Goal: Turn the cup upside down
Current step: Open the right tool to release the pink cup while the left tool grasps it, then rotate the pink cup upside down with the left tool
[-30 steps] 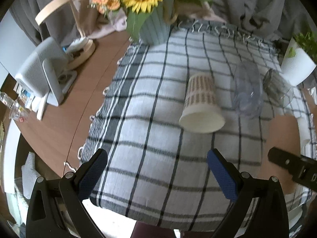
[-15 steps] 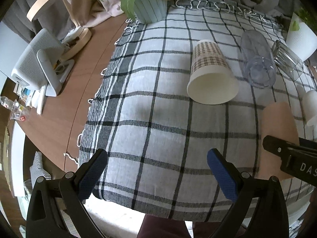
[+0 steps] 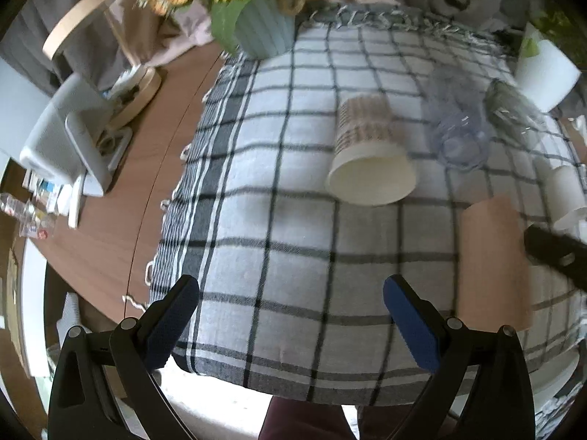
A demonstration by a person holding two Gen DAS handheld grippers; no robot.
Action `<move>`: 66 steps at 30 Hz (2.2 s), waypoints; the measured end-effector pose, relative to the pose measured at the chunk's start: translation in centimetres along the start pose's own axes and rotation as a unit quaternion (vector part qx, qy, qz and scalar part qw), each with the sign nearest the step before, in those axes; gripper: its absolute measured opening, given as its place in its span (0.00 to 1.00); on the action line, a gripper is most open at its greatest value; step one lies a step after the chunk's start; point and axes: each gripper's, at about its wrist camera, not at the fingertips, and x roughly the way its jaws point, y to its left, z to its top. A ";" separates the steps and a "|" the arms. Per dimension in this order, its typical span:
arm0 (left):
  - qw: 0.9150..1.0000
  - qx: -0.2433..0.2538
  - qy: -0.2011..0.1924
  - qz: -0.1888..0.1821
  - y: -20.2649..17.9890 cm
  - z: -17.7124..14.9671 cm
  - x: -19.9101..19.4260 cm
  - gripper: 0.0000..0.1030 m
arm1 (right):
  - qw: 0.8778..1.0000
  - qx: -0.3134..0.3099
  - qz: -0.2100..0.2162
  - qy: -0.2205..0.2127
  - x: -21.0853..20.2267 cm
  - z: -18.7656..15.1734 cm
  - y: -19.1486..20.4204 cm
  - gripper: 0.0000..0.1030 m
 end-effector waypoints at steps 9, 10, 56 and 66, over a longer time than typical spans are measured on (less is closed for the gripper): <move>0.993 0.062 0.012 -0.102 -5.5 2.7 -2.1 0.99 | 0.988 0.068 -0.034 -0.132 -8.7 -0.6 -3.4 0.77; 0.990 0.066 0.020 -0.119 -6.1 2.9 -2.0 0.99 | 0.986 0.077 -0.037 -0.140 -9.2 -0.8 -4.0 0.77; 0.979 0.104 0.010 -0.176 -13.5 5.6 -2.1 0.60 | 0.970 0.193 -0.039 -0.143 -9.4 -2.6 -12.8 0.77; 0.977 0.134 -0.027 -0.166 -13.9 2.8 -3.5 0.60 | 0.973 0.182 -0.049 -0.137 -9.2 -3.4 -12.9 0.77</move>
